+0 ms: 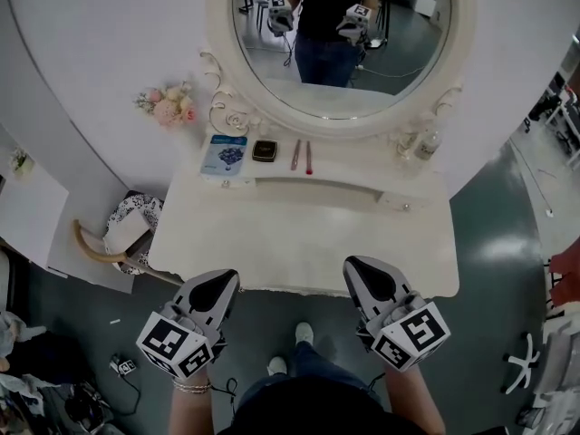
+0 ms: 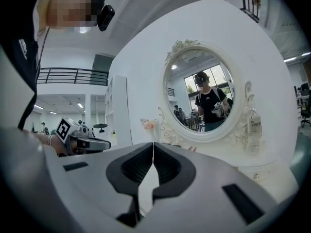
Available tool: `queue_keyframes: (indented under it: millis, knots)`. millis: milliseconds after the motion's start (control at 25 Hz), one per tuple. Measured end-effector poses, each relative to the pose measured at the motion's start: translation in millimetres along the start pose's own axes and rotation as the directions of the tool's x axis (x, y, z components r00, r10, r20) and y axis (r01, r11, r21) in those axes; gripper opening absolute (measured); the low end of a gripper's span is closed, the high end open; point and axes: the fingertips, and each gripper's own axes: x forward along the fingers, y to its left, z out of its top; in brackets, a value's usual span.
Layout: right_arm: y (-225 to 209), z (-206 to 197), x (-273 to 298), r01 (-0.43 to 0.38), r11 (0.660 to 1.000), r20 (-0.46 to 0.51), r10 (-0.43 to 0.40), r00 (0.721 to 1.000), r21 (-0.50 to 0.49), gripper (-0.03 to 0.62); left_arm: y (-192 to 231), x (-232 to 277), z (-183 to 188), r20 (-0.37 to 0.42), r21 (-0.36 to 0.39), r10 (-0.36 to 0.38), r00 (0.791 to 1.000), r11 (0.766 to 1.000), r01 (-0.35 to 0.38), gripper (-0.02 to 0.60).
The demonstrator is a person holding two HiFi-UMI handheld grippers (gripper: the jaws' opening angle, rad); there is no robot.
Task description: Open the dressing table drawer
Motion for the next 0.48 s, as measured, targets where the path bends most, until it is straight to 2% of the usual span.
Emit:
queue_keyframes:
  millis: [480]
  knots:
    - [-36.3, 5.2, 22.8, -0.037, 0.999, -0.006, 0.037, 0.999, 0.008, 0.018, 11.5, 34.0, 11.3, -0.006, 0.002, 0.045, 0.999, 0.999, -0.045, 0.017]
